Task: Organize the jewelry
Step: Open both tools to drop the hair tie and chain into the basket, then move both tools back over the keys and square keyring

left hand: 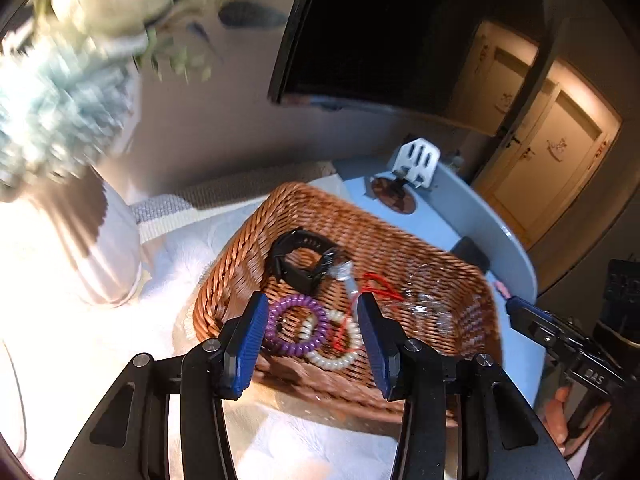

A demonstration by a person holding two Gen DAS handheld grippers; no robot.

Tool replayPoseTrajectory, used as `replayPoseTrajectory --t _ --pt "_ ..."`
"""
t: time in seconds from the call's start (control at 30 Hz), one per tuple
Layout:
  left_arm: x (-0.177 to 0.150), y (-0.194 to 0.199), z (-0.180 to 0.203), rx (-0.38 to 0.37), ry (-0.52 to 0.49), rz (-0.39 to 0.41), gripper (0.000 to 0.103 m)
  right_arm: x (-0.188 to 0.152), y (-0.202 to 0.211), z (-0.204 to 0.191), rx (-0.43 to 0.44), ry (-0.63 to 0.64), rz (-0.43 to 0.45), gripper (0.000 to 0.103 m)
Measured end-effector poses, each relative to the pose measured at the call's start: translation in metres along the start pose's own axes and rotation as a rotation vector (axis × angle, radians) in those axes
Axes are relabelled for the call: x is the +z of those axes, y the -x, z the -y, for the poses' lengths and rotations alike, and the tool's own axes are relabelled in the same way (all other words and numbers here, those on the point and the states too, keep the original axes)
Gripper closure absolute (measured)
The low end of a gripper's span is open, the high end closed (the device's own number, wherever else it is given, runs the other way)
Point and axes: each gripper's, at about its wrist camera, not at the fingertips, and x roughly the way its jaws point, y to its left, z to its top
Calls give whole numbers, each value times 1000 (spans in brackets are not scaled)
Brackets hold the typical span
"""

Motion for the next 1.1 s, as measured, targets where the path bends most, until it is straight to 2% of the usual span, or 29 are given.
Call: replayPoseTrajectory --t 0.13,0.37,0.5,0.63,0.7,0.77,0.93,1.0,1.1 --pt "-1 41 4 -11 -12 56 55 3 19 -20 9 31 31 64" --pt "-11 135 -1 -8 -23 175 55 2 46 -78 75 109 82 64" --pt "-26 182 -10 17 -27 225 55 -10 49 -116 120 159 84 64" --pt "-55 210 -25 41 -19 245 53 -39 32 -146 187 171 43 64" --pt "-75 212 -39 52 8 229 52 -62 12 -155 207 170 -1 64" --pt "-99 201 -56 51 49 181 51 -87 -14 -162 182 186 -61 64" --pt "-154 140 -95 63 144 14 51 -133 -69 -170 107 280 -225 64" --pt "-169 117 -99 96 134 -39 51 -141 -79 -172 91 318 -263 64" --pt "-183 90 -95 122 100 -100 51 -143 -82 -175 115 342 -287 64"
